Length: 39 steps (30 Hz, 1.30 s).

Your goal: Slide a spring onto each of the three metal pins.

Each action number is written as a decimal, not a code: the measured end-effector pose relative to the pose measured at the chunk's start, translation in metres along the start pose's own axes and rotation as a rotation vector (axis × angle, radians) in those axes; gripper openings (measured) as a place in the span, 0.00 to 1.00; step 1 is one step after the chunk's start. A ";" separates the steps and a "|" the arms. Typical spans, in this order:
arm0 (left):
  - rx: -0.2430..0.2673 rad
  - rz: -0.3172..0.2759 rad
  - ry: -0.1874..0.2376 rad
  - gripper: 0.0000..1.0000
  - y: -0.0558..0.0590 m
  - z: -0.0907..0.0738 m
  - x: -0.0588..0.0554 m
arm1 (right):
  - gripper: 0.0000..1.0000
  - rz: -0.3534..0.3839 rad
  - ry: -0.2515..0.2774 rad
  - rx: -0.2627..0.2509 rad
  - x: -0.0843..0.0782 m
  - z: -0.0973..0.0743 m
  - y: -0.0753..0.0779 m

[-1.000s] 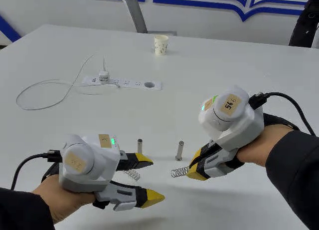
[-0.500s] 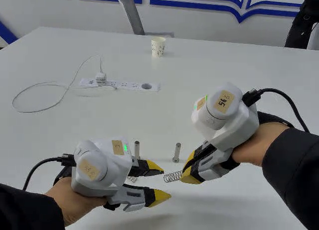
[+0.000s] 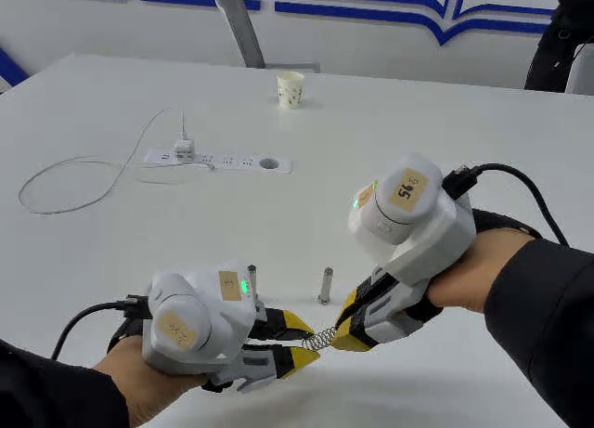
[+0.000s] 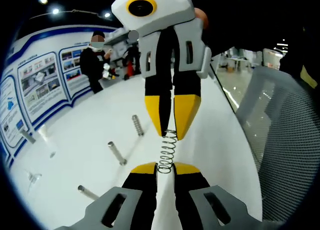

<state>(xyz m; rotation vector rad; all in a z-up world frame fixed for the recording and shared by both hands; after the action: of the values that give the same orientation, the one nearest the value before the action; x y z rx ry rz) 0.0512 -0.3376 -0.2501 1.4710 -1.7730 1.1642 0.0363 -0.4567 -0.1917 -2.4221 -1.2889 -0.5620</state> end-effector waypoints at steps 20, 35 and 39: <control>-0.016 -0.161 0.041 0.10 0.000 -0.001 0.002 | 0.12 -0.026 0.068 -0.003 0.010 -0.004 -0.002; -0.023 -0.312 0.116 0.10 -0.002 -0.003 0.000 | 0.12 -0.021 0.132 -0.012 0.013 -0.007 0.001; -0.012 -0.328 0.143 0.09 -0.003 -0.004 0.002 | 0.13 -0.010 0.151 -0.016 0.013 -0.007 0.002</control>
<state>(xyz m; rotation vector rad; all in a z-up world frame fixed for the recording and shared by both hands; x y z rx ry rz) 0.0531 -0.3354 -0.2458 1.5583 -1.3782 1.0574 0.0433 -0.4514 -0.1790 -2.3369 -1.2384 -0.7452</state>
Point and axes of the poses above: the centre of the closed fingertips' face, and the gripper's own axes: z roughly forward along the fingers, y roughly to its right, x roughly out of its top, the point moved 9 cm from there along -z, roughly backward along the fingers, and after that the axes turned 7 degrees about z, right-handed, at the moved point
